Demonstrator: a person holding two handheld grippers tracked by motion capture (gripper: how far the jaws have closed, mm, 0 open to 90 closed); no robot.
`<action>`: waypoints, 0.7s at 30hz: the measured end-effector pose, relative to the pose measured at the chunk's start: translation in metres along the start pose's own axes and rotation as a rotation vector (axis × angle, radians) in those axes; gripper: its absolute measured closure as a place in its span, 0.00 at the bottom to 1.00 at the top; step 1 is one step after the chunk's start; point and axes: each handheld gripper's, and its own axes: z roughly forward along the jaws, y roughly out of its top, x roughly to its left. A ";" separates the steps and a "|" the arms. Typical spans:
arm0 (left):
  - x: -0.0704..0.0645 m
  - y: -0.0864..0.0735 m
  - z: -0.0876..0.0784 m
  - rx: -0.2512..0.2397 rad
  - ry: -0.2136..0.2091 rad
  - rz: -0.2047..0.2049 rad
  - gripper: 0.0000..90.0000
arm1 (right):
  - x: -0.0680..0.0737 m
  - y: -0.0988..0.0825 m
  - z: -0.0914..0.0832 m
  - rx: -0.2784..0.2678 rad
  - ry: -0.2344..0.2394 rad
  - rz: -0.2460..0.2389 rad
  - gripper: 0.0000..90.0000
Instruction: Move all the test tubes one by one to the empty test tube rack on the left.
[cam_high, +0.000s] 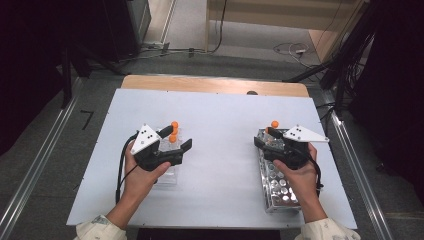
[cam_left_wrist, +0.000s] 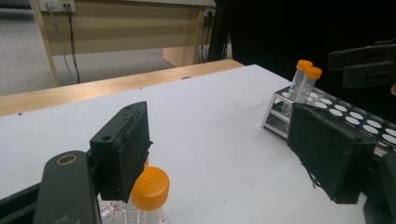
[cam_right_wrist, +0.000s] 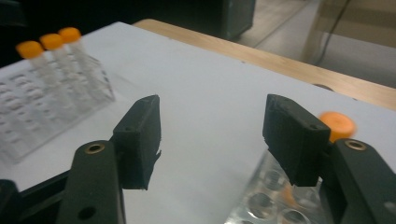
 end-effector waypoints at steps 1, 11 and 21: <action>0.000 0.000 0.000 0.001 0.000 0.000 0.24 | -0.004 -0.001 0.001 0.012 -0.015 0.004 0.39; -0.001 -0.001 0.002 0.007 -0.001 0.003 0.23 | -0.024 -0.012 0.013 0.127 -0.103 0.022 0.45; -0.002 -0.001 0.002 0.005 -0.003 0.003 0.23 | -0.030 -0.012 0.033 0.249 -0.108 0.002 0.64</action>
